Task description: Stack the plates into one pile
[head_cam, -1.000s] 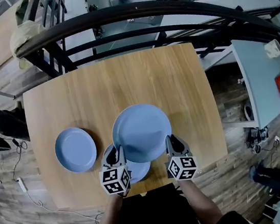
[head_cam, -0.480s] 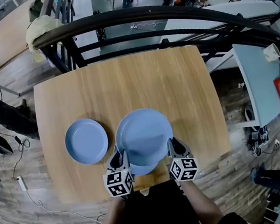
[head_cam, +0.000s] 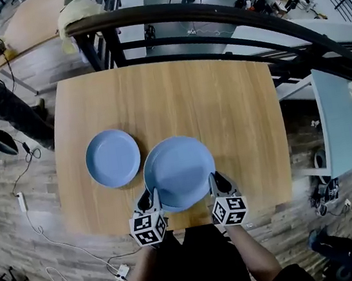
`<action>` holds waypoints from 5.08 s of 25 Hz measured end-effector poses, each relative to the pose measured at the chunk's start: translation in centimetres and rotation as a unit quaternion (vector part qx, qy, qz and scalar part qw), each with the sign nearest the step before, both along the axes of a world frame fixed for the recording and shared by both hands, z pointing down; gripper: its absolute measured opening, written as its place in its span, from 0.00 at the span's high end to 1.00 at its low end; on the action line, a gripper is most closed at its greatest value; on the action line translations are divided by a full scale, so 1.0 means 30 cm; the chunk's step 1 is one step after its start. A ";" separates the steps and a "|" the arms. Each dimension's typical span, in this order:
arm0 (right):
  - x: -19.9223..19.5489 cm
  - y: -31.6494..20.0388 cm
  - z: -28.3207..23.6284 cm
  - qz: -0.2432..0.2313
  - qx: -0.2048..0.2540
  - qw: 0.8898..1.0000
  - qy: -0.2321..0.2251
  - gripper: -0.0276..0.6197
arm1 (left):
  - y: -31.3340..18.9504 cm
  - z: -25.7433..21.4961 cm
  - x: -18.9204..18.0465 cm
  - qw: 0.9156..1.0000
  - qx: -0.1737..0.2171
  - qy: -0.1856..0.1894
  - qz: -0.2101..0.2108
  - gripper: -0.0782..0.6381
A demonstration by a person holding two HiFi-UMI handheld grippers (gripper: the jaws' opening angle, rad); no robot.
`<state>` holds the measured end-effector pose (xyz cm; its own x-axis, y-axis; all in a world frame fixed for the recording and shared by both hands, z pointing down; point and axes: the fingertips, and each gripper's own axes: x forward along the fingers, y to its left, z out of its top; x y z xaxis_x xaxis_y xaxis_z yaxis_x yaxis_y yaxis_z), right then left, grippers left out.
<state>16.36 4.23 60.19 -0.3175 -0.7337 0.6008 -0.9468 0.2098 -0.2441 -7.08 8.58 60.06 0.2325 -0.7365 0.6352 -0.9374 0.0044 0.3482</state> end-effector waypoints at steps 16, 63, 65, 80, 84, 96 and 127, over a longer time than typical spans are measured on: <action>-0.032 0.054 0.196 -0.123 -0.033 0.992 0.015 0.85 | 0.222 0.223 0.022 0.993 -0.049 0.008 -0.109 0.77; -0.064 0.009 0.280 -0.229 -0.031 0.971 0.057 0.76 | 0.308 0.261 -0.001 0.974 -0.066 -0.003 -0.216 0.70; -0.085 -0.001 0.230 -0.238 -0.015 0.970 0.052 0.76 | 0.317 0.222 -0.014 0.973 -0.055 -0.003 -0.223 0.70; -0.441 0.008 -0.031 -0.281 0.040 0.959 -0.003 0.76 | 0.334 0.021 -0.265 0.963 0.003 0.038 -0.266 0.70; -0.543 0.004 -0.058 -0.286 0.045 0.957 -0.007 0.76 | 0.311 0.001 -0.366 0.964 0.011 0.031 -0.265 0.70; -0.765 -0.065 -0.117 -0.262 0.055 0.964 -0.001 0.76 | 0.166 -0.045 -0.592 0.974 0.026 0.036 -0.224 0.70; -0.975 -0.314 0.137 -0.182 -0.013 0.980 0.076 0.76 | -0.079 0.213 -0.931 0.984 -0.037 0.057 -0.162 0.70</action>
<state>-12.89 -5.19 64.29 -0.4608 -0.5723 0.6783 -0.8360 0.5365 -0.1153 -35.02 6.22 66.45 0.0666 -0.7363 0.6734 -0.8372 0.3259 0.4391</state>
